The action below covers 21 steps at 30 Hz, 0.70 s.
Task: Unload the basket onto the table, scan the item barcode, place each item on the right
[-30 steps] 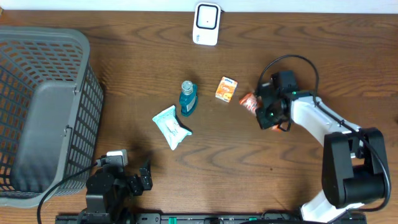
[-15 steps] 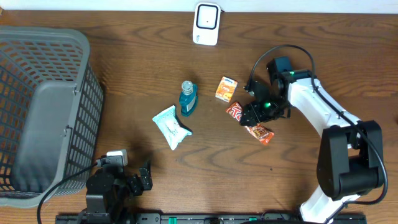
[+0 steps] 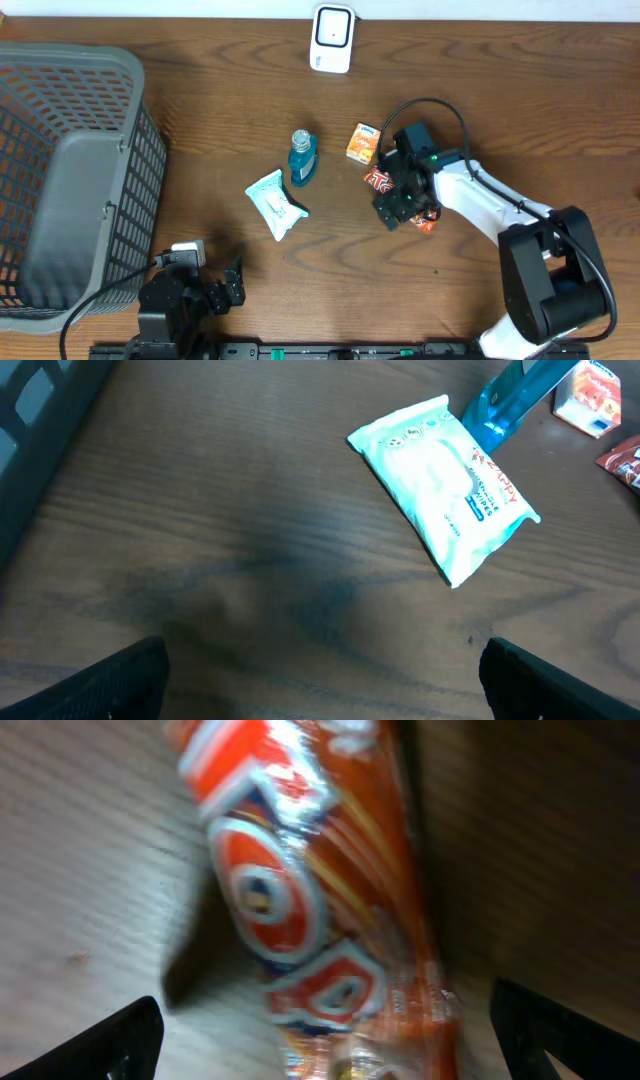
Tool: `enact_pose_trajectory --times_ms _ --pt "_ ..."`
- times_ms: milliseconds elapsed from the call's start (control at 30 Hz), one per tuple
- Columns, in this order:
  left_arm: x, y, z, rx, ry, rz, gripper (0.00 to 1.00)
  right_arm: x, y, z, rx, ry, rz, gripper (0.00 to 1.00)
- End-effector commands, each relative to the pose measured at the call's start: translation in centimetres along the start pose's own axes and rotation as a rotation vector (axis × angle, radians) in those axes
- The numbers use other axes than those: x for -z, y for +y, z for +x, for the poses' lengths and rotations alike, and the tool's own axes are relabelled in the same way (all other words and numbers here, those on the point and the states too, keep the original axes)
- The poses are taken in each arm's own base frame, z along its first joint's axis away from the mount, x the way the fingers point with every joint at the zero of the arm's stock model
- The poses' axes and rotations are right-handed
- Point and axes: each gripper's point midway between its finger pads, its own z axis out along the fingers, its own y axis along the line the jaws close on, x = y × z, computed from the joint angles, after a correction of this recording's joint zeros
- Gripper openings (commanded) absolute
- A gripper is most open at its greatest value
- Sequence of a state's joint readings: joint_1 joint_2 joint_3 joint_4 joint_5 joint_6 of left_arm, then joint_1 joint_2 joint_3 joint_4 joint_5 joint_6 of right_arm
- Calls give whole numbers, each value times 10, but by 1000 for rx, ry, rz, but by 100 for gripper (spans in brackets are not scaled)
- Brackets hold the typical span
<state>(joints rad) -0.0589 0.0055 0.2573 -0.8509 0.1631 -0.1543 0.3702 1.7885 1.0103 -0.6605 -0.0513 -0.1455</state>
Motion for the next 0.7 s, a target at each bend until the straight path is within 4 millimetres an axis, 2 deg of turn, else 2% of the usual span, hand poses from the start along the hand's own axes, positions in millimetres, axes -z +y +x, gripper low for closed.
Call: enact_pose_trajectory --times_ms 0,100,200,267,300,400,500,633,667 --pt "-1 1 10 7 40 1 99 -14 -9 23 -36 43 31 86" --pt "-1 1 10 7 40 1 99 -20 -9 31 -29 55 29 46" --pt "-1 1 10 7 40 1 99 -26 -7 38 -34 70 15 25" --pt "-1 1 10 7 40 1 99 -30 0 41 -50 85 -39 6" --pt "-1 1 11 7 40 1 99 -31 5 43 -64 87 -90 1" --pt "-1 1 10 7 40 1 99 -27 24 40 -106 70 -253 1" --pt "-1 1 10 7 40 1 99 -3 50 22 -165 13 -502 1" --pt "-1 1 10 7 40 1 99 47 65 -8 -250 -73 -803 1" --pt "-1 1 10 7 40 1 99 76 71 -22 -254 -155 -979 1"
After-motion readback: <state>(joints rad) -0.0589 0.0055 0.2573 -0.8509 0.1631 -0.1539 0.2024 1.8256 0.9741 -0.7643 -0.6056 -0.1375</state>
